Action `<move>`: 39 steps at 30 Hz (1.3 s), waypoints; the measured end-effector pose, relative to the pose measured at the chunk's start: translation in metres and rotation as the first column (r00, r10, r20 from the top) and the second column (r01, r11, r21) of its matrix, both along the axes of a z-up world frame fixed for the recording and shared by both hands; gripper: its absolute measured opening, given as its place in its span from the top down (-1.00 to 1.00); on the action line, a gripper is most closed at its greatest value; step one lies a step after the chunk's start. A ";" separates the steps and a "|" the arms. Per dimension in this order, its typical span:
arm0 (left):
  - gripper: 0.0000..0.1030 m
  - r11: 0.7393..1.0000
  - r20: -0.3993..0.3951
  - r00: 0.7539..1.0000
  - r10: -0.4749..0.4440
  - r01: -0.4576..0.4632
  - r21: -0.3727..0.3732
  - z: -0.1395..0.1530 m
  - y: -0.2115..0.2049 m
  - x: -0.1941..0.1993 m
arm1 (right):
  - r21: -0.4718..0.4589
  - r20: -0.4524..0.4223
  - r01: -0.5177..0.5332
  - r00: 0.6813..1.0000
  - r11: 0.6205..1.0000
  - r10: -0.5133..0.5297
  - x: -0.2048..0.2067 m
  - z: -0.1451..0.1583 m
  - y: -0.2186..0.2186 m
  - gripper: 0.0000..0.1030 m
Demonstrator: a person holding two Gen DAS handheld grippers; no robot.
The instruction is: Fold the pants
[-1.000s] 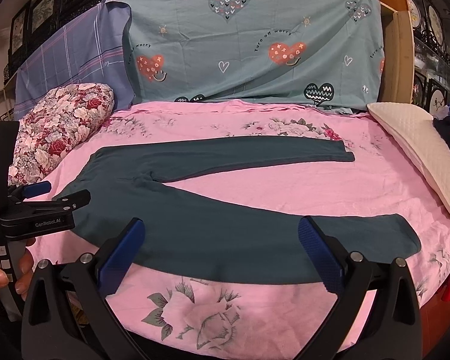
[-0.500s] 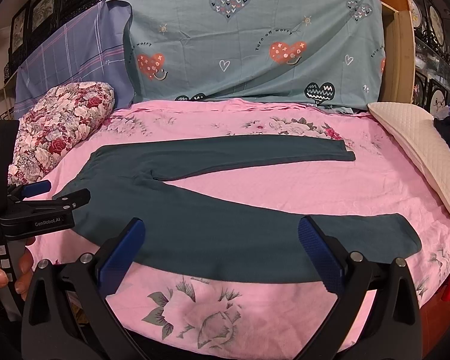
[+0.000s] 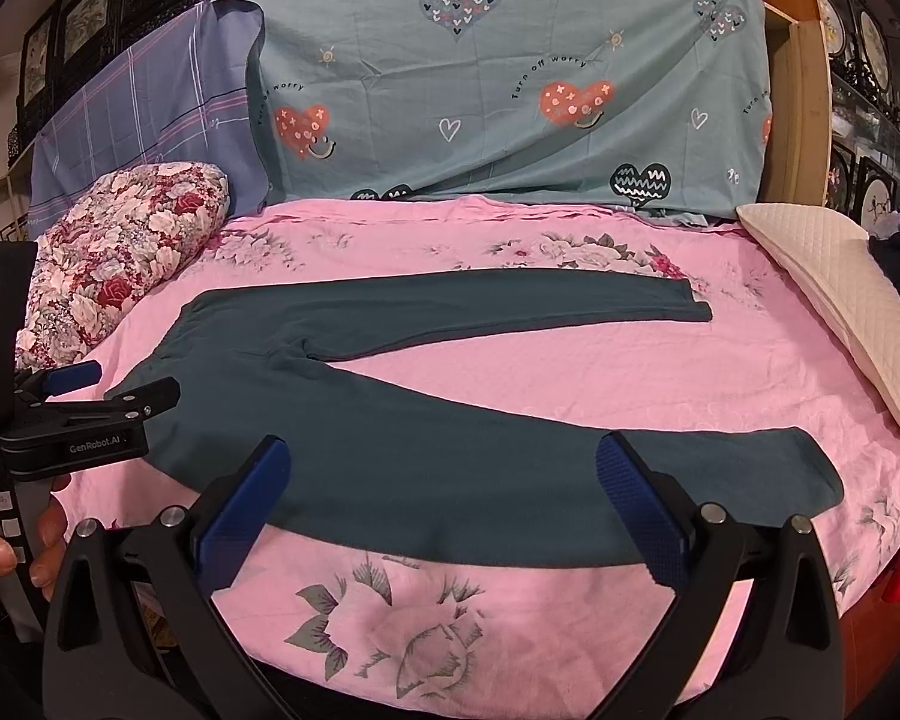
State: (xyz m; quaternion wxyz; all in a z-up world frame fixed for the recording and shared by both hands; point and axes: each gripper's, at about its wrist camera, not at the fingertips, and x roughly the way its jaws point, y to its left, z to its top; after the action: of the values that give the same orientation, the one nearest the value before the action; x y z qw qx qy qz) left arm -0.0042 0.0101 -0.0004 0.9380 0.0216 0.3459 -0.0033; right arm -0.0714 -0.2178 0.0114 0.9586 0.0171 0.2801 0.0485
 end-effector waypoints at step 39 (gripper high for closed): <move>-0.81 0.994 -0.319 0.946 0.063 -0.030 0.107 -0.052 0.156 0.263 | -0.164 -0.255 -0.383 0.907 0.909 0.336 0.311 -0.003 0.020 -0.79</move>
State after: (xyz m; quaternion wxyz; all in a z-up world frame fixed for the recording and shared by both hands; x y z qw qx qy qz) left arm 0.2591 0.1662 -0.0529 0.8664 0.0600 0.4946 0.0329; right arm 0.2394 -0.1975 0.0087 0.8922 -0.1311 0.3867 0.1931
